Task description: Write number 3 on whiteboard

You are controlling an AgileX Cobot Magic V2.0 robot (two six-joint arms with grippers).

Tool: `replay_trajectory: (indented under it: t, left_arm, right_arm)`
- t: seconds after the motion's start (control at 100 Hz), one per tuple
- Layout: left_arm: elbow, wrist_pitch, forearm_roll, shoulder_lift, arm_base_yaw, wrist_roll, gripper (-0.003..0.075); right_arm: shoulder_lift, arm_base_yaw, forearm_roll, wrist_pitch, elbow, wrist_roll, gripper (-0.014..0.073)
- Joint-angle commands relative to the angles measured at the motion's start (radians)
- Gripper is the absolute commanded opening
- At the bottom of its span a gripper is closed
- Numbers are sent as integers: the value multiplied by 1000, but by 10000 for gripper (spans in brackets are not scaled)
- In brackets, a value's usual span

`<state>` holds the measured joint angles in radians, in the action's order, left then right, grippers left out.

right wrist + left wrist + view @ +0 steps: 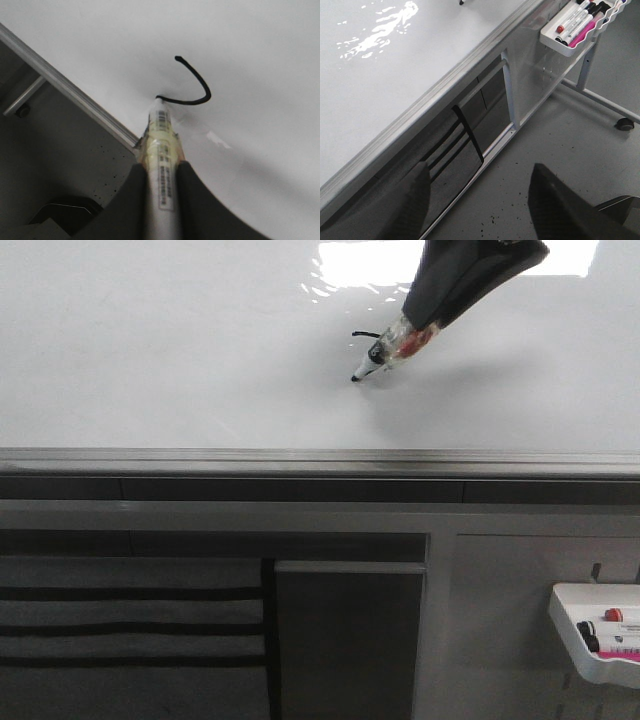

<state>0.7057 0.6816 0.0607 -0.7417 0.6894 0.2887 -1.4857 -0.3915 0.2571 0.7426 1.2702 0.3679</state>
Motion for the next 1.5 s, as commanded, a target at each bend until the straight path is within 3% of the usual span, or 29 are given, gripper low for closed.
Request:
replay_trajectory:
  t: [0.0,0.16,0.39,0.49,0.68,0.92,1.17,1.49]
  left_arm:
    - [27,-66,6,4,6,-10,399]
    - [27,-66,6,4,6,-10,399]
    - [27,-66,6,4,6,-10,399]
    - [27,-66,6,4,6,-10,399]
    - [27,-66,6,4,6,-10,399]
    - [27,-66,6,4,6,-10,399]
    - [27,-66,6,4,6,-10,399]
    - [27,-107,8,4,6,-10,399]
  right_arm:
    - [27,20,-65,-52,31,5,-69]
    - [65,26,-54,34,-1,5,-69]
    - [4,-80,-47,-150,-38,5,-69]
    - [-6,-89,-44,-160,-12,5,-69]
    - [146,-116,19,-93,-27,36,-69]
    - [365,-188,19,-108,-186,120,-69]
    - [435,-205,16,-128,-258,167,-69]
    - [435,-205,14,-141,-258,442,-69]
